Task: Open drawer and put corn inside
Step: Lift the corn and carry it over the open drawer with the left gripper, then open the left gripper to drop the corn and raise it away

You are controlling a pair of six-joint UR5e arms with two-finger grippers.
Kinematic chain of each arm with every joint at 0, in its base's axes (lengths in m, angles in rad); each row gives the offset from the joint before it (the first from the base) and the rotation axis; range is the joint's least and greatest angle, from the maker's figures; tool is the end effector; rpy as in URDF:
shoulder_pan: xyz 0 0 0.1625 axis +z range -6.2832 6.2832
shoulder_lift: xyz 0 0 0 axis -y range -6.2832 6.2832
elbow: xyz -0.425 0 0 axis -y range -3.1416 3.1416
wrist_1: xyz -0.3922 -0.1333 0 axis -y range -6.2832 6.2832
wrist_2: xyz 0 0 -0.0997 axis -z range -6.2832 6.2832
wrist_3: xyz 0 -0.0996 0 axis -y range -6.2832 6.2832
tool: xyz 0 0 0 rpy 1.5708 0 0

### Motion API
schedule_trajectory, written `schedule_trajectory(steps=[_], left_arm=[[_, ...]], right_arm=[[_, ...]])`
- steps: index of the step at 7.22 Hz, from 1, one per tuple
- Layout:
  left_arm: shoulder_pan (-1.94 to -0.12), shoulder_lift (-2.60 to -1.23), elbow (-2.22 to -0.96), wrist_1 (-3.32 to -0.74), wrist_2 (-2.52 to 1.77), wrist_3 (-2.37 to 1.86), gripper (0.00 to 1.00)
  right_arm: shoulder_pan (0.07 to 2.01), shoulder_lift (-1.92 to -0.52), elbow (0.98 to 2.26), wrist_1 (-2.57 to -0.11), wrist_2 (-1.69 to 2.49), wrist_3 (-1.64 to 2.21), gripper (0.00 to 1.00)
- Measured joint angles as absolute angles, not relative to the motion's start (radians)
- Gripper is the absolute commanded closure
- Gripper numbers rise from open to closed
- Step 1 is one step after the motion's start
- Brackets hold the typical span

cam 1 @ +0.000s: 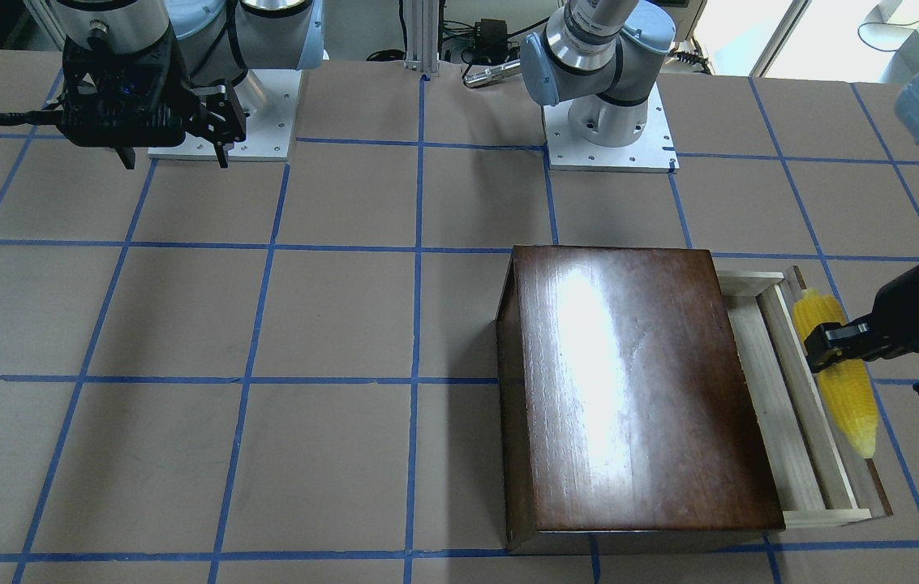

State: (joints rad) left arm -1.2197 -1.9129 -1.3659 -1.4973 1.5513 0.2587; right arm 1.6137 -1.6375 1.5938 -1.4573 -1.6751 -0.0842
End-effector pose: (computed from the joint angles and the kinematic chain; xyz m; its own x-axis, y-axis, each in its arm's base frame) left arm 0.0877 -0.6327 0.4035 -0.9950 -0.0938 0.0351 -0.0917 0.9942 0.0566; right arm 0.1424 -0.4504 0.4979 -0.9862 -0.1336 0.0976 -0.1262 0.9889 0.0782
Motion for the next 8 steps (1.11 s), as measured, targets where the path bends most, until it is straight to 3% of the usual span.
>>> schedule_trajectory(steps=[1, 8], left_arm=[[-1.229, -1.916, -1.375, -1.494, 1.551, 0.245, 0.01], [-1.234, -1.911, -1.385, -1.491, 1.552, 0.236, 0.0]], right_arm=[[1.614, -1.637, 1.594, -1.457, -1.675, -0.084, 0.0], [1.614, -1.637, 1.594, -1.457, -1.676, -0.083, 0.0]])
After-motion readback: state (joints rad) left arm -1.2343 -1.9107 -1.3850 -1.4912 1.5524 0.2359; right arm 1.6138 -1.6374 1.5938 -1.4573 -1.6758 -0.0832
